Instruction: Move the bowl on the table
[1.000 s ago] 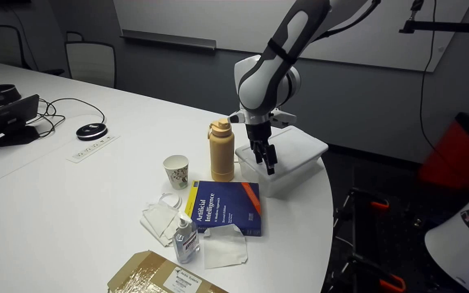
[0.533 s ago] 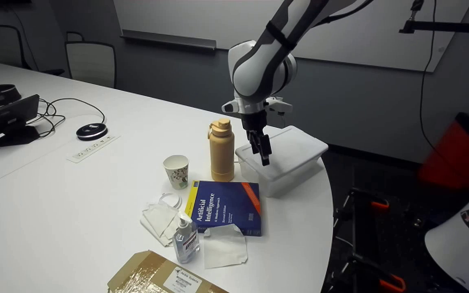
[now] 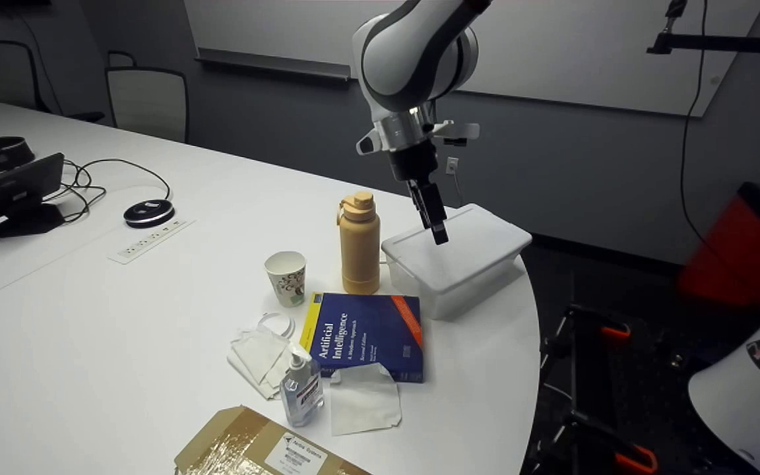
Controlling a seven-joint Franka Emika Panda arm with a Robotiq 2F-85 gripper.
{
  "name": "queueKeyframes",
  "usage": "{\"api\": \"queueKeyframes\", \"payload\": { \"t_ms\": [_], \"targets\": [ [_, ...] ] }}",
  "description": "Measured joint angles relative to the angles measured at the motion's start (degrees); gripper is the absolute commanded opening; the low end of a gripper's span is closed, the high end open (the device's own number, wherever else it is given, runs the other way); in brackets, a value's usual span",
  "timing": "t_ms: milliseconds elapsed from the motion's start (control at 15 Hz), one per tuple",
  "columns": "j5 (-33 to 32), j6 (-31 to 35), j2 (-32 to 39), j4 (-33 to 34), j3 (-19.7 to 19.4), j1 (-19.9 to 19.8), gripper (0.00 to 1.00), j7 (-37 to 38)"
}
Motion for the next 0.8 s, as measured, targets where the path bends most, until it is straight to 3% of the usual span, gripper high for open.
{"api": "queueKeyframes", "payload": {
  "t_ms": [333,800],
  "targets": [
    [4.1,-7.4,-5.8,0.5,0.0,2.4,1.0,8.1],
    [6.7,-8.7,-9.3,1.5,0.0,5.6,1.0,19.8]
  ]
}}
